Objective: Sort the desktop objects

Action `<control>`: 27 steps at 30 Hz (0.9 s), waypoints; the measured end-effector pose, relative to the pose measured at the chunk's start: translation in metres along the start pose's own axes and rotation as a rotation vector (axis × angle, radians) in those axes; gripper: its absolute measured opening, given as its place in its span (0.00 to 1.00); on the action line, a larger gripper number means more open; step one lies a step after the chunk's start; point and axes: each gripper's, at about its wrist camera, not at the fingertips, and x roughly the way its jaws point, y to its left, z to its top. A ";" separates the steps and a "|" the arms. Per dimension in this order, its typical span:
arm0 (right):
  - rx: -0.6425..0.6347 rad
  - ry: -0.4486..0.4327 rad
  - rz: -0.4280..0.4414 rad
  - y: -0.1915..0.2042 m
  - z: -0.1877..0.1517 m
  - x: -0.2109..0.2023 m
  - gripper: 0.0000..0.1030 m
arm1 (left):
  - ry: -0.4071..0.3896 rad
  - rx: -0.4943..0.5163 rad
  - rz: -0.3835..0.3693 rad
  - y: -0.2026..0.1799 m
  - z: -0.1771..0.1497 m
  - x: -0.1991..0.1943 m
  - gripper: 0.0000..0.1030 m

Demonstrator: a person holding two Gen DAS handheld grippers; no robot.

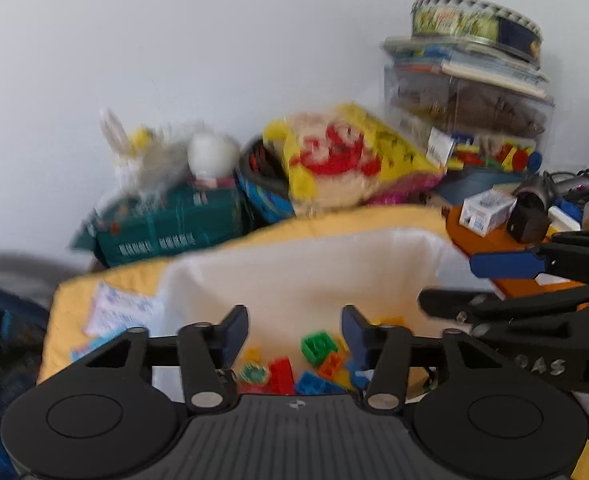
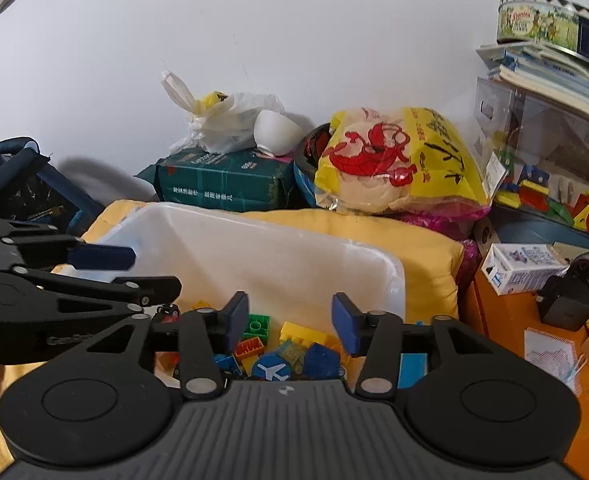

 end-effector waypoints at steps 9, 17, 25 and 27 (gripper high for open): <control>-0.019 0.065 -0.019 -0.005 0.010 -0.020 0.82 | -0.038 0.022 0.067 -0.005 0.021 -0.045 0.80; -0.046 0.196 -0.028 -0.014 0.017 -0.007 0.92 | 0.123 0.143 0.141 -0.013 0.021 -0.020 0.80; 0.007 0.267 -0.019 -0.023 0.009 0.002 0.92 | 0.236 0.102 0.110 -0.012 0.021 -0.005 0.80; 0.015 0.277 -0.016 -0.024 0.006 0.003 0.92 | 0.244 0.095 0.109 -0.013 0.020 -0.003 0.80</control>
